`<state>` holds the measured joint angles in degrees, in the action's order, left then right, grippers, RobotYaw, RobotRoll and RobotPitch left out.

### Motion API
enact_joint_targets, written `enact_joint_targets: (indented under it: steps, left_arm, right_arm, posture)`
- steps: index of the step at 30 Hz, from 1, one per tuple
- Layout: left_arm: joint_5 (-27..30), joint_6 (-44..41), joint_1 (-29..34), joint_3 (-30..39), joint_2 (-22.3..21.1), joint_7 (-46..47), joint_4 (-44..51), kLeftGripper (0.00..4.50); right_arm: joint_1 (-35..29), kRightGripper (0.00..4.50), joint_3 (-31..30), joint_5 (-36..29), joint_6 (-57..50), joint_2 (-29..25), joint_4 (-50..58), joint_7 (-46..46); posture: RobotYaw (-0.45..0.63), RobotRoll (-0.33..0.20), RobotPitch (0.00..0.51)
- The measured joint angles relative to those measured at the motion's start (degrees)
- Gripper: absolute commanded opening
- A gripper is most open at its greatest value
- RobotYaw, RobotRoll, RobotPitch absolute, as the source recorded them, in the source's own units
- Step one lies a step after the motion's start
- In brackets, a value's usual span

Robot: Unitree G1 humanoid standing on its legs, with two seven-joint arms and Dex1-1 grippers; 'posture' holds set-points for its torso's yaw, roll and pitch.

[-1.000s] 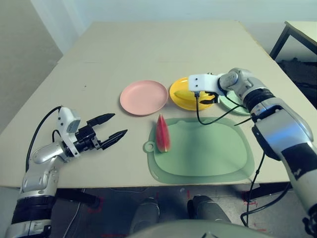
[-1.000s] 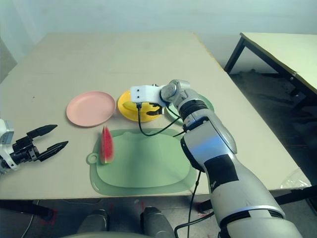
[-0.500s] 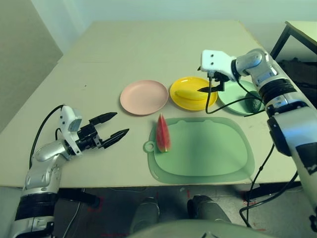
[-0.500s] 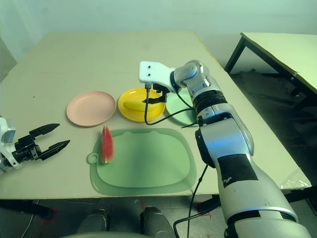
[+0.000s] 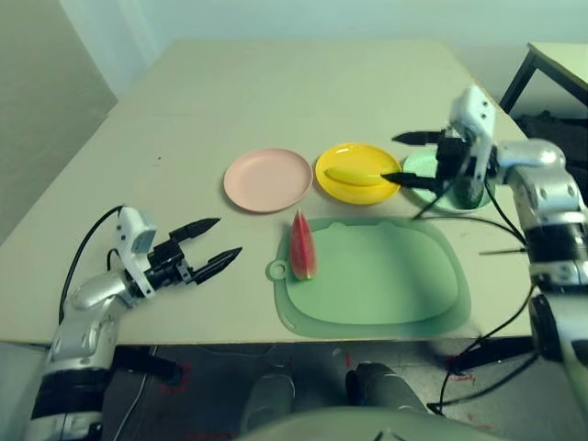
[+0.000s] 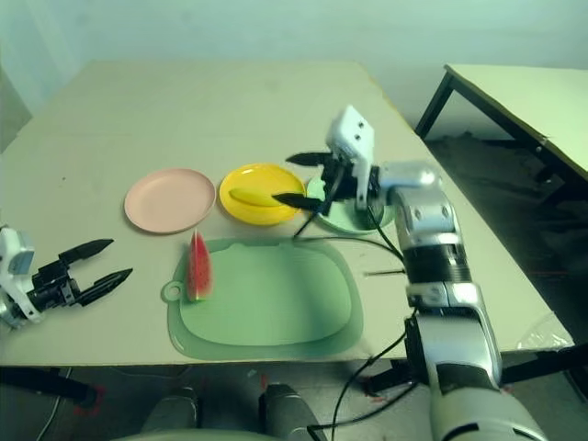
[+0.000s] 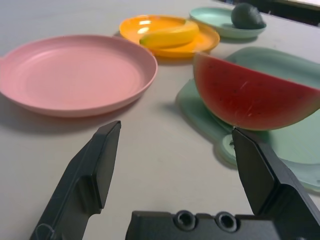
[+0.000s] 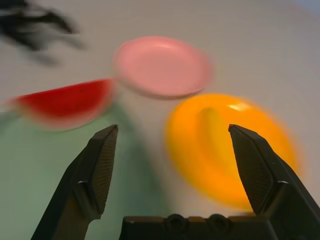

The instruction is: Place the fruits into color-matched plates.

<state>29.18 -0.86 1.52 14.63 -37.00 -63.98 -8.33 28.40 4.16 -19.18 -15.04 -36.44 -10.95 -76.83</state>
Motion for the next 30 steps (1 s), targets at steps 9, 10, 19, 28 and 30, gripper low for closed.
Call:
enact_joint_targets:
  steps: [9, 10, 19, 28, 30]
  left_arm:
    - [-0.3, 0.4, -0.6, -0.7, 0.3, -0.1, 0.0, 4.5]
    - [-0.3, 0.5, -0.5, -0.7, 0.3, -0.1, -0.2, 4.5]
    - [-0.3, 0.5, -0.2, -0.7, 0.3, -0.3, -0.2, 4.5]
    - [-1.0, 0.5, -1.5, -1.5, 0.3, -1.1, -0.6, 4.5]
    - [-1.1, 0.5, -1.6, -1.5, 0.3, -1.1, -0.6, 4.5]
  right_arm:
    - [-14.0, 4.46, 5.8, -12.2, 5.1, 0.2, 4.4, -8.8]
    - [-15.3, 4.46, 5.8, -12.5, 5.7, 0.2, 4.5, -9.4]
    - [-22.4, 4.46, 6.6, -15.9, 9.7, -0.5, 6.4, -12.0]
    - [-15.3, 4.46, 7.0, -10.2, 30.1, 1.1, -18.8, -14.5]
    - [-13.7, 4.46, 7.0, -9.4, 34.1, 1.5, -22.8, -14.6]
  posture:
    - [-0.01, 0.0, 0.041]
    - [-0.01, 0.0, 0.041]
    - [-0.03, 0.0, 0.045]
    - [-0.02, 0.0, 0.049]
    - [-0.02, 0.0, 0.051]
